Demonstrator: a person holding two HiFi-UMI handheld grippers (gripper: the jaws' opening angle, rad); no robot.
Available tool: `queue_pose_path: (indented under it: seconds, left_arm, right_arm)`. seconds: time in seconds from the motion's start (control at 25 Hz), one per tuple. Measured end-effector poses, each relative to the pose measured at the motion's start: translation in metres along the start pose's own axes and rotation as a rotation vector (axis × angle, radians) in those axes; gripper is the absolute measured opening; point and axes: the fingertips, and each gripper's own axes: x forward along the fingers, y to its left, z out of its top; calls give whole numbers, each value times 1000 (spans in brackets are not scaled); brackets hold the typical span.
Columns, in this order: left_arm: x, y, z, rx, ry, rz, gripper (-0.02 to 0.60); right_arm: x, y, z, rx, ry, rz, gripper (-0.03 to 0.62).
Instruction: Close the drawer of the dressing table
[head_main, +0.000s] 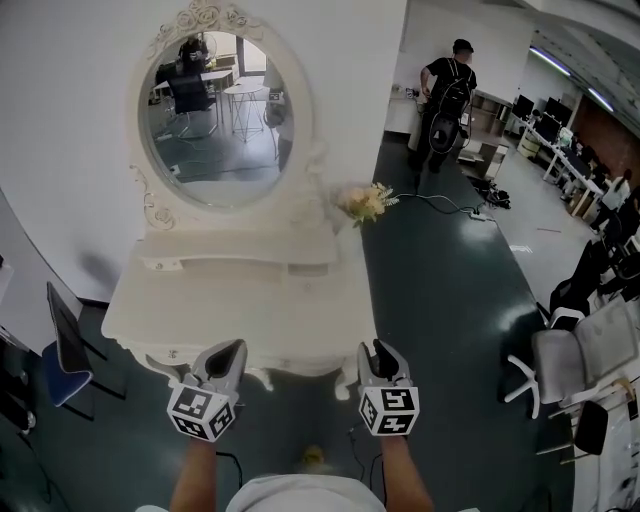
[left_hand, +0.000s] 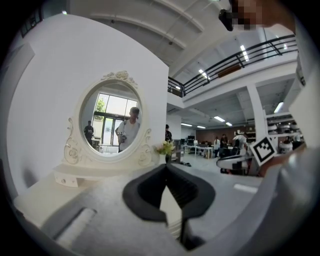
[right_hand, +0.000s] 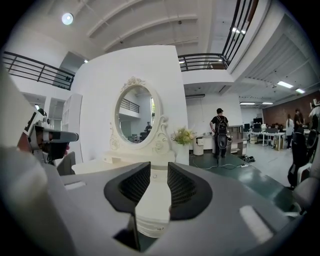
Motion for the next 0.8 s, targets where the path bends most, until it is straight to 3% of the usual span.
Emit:
queue_pose_path:
  seconds: [0.32,0.8]
  left_arm:
    - [30,12,5,12,21,24,0]
    - [80,77,0,2,38,21,0]
  right_arm:
    - [42,-13,6,10,9,36,92]
    - [124,-6,7,8,36,48,92]
